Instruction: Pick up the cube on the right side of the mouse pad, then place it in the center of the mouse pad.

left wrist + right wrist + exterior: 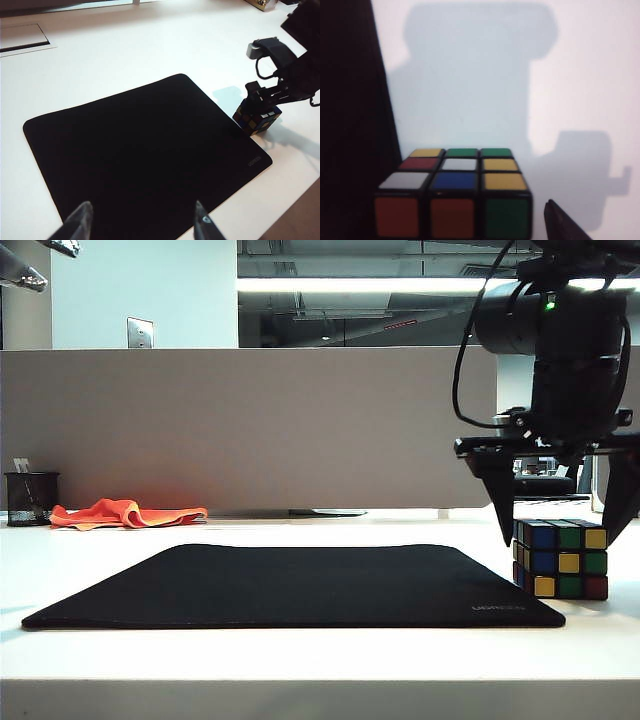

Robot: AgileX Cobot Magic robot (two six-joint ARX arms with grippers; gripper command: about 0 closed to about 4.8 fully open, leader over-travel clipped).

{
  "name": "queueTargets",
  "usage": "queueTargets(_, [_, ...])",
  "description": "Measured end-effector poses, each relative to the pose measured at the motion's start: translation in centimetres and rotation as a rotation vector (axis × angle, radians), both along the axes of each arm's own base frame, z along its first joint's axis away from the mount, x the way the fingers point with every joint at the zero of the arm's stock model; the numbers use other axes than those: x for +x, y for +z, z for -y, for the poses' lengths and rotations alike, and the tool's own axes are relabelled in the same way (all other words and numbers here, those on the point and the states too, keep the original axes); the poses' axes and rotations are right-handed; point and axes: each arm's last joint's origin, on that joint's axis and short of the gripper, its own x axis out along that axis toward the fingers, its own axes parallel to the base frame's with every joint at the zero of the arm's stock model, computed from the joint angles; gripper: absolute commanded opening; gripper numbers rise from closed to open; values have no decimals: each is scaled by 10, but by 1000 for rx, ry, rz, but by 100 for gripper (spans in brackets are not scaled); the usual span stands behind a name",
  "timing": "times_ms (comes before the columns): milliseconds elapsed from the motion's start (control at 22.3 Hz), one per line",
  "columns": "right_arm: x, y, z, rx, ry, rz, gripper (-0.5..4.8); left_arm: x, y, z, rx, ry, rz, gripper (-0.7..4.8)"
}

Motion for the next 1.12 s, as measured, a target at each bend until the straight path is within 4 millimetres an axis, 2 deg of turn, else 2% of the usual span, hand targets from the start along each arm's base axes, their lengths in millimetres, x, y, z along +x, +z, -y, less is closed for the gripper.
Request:
queueTargets(224, [0, -2, -1, 22, 8, -10, 374, 0, 0, 0, 0, 0, 0, 255])
queueTargets(314, [0, -2, -1, 22, 7, -10, 305, 0, 0, 0, 0, 0, 0, 255])
queueTargets(493, [0, -1, -1, 22, 4, -11, 294, 0, 0, 0, 0, 0, 0, 255])
queueTargets(627, [0, -1, -1, 22, 4, -11, 249, 0, 0, 0, 0, 0, 0, 255])
queueTargets(896, [1, 6, -1, 14, 5, -35, 250, 0, 0, 0, 0, 0, 0, 255])
queueTargets(1120, [11, 41, -5, 24, 25, 14, 249, 0, 0, 0, 0, 0, 0, 255])
